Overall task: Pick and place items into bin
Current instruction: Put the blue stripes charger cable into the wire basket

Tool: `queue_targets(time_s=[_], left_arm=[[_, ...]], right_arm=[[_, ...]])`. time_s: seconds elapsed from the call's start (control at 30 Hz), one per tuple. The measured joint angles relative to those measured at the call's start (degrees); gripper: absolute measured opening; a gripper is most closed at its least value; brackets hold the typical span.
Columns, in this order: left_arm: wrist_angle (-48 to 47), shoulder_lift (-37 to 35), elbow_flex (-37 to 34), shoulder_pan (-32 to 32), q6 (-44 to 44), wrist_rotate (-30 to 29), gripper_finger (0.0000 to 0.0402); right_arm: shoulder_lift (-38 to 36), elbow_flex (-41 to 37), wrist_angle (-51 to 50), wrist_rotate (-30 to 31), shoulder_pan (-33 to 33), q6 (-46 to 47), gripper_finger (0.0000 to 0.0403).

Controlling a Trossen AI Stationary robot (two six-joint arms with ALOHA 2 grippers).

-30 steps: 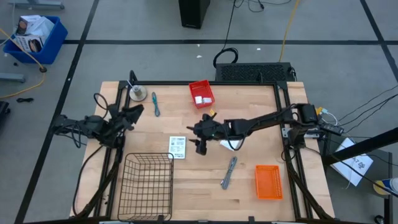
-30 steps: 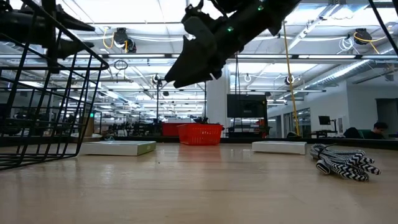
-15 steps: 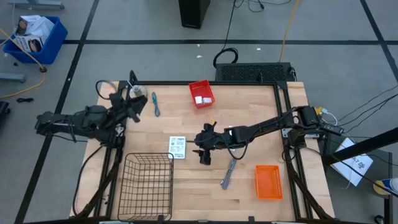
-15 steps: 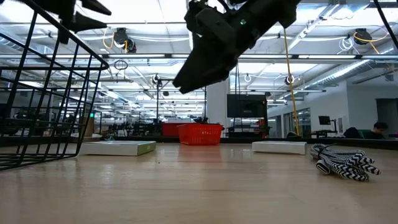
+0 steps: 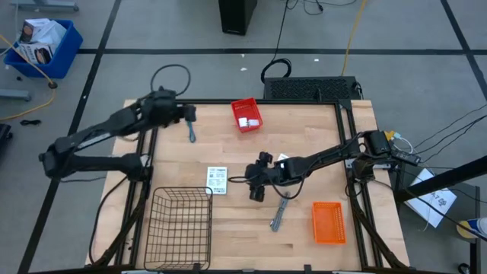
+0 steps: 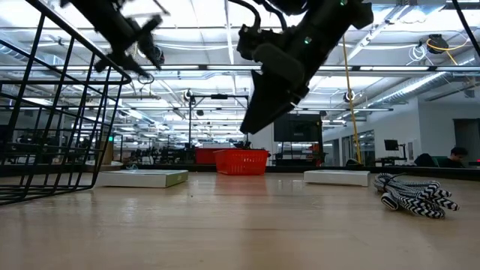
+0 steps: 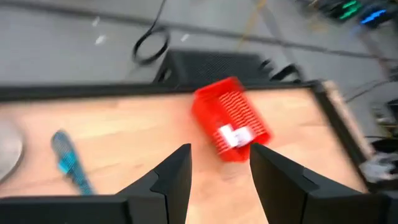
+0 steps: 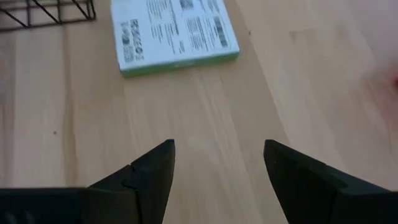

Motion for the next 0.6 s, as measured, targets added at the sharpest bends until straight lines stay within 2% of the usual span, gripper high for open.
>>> queue_targets(time_s=[0.27, 0.43, 0.6], left_arm=[[-5.7, 13.6, 0.0, 11.4, 0.6, 1.7, 0.0166], [-7.9, 21.1, 0.0, 14.1, 0.0, 5.8, 0.0166], [-7.8, 26.4, 0.0, 14.5, 1.7, 9.4, 0.0166]], right_arm=[[0.0, 0.0, -1.9, 0.3, 1.6, 0.7, 0.0238], [0.0, 0.0, -2.5, 4.2, 2.2, 0.0, 0.0238], [0.0, 0.0, -2.9, 4.5, 2.5, 0.2, 0.0238]])
